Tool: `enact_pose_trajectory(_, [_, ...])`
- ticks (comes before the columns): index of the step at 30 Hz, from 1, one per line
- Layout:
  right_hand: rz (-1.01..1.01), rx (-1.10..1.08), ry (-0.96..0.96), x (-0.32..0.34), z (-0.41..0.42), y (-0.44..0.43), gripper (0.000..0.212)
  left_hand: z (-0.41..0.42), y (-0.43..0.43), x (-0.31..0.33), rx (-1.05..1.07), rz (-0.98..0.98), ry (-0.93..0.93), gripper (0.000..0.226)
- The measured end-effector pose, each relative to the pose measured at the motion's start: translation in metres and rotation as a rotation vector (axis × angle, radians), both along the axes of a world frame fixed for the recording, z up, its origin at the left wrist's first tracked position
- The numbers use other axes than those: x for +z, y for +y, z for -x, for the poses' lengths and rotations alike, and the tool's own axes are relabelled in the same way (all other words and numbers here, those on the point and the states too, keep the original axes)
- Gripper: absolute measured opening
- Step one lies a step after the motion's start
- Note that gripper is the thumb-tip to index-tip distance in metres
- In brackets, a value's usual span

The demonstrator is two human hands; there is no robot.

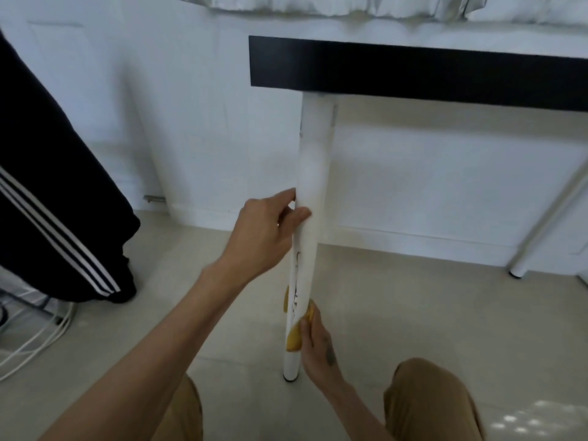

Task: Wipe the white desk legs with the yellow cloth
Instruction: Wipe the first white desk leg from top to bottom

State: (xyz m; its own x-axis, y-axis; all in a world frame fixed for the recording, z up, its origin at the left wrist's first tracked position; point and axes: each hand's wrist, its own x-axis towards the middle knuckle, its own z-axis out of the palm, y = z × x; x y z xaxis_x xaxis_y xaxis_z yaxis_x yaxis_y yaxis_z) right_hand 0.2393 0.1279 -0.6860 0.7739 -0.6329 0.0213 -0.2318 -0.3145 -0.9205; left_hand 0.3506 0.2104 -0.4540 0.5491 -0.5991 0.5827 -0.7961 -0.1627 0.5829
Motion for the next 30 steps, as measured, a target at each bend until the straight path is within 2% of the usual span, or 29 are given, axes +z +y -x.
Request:
enact_pose_trajectory(1, [-0.011, 0.015, 0.053, -0.002, 0.003, -0.002, 0.040, 0.001, 0.001, 0.000, -0.004, 0.003, 0.001, 0.035])
enact_pose_trajectory(3, [-0.005, 0.033, -0.002, 0.024, 0.005, -0.006, 0.040, 0.002, 0.001, 0.001, -0.009, 0.004, 0.000, 0.037])
enact_pose_trajectory(7, [-0.032, 0.034, -0.438, 0.114, -0.011, -0.006, 0.050, 0.000, 0.000, -0.003, 0.005, 0.025, -0.009, 0.041])
enact_pose_trajectory(9, [0.028, 0.043, -0.501, 0.121, -0.020, 0.000, 0.055, 0.001, -0.001, -0.004, -0.002, 0.029, -0.007, 0.037])
enact_pose_trajectory(11, [0.068, 0.017, -0.449, 0.088, -0.021, 0.004, 0.059, 0.002, 0.001, -0.002, -0.008, 0.023, -0.013, 0.035])
enact_pose_trajectory(13, [0.044, 0.000, -0.283, 0.053, -0.014, 0.005, 0.058, 0.001, 0.000, -0.001, 0.001, 0.015, -0.021, 0.034])
enact_pose_trajectory(15, [0.065, 0.003, -0.149, 0.042, -0.006, 0.007, 0.043, 0.000, 0.000, -0.003, 0.005, 0.002, -0.015, 0.033])
enact_pose_trajectory(16, [0.090, -0.004, -0.145, 0.044, -0.004, 0.007, 0.037, 0.000, 0.000, -0.003, 0.003, -0.009, -0.007, 0.030])
enact_pose_trajectory(18, [0.111, -0.002, -0.239, 0.079, -0.008, 0.003, 0.037, 0.001, 0.002, -0.001, -0.004, -0.019, -0.002, 0.023])
enact_pose_trajectory(21, [0.144, 0.027, -0.496, 0.150, -0.023, -0.008, 0.053, -0.002, 0.001, 0.000, 0.010, -0.015, -0.014, 0.028])
enact_pose_trajectory(24, [0.215, 0.002, -0.593, 0.165, -0.029, -0.005, 0.052, -0.003, 0.001, -0.001, -0.006, -0.034, -0.007, 0.032])
enact_pose_trajectory(26, [0.202, -0.016, -0.518, 0.128, -0.025, 0.002, 0.048, -0.003, 0.002, 0.001, -0.024, -0.051, -0.001, 0.038])
enact_pose_trajectory(30, [0.155, -0.005, -0.187, 0.064, -0.006, 0.005, 0.041, -0.004, 0.004, 0.003, -0.049, -0.051, 0.045, 0.046])
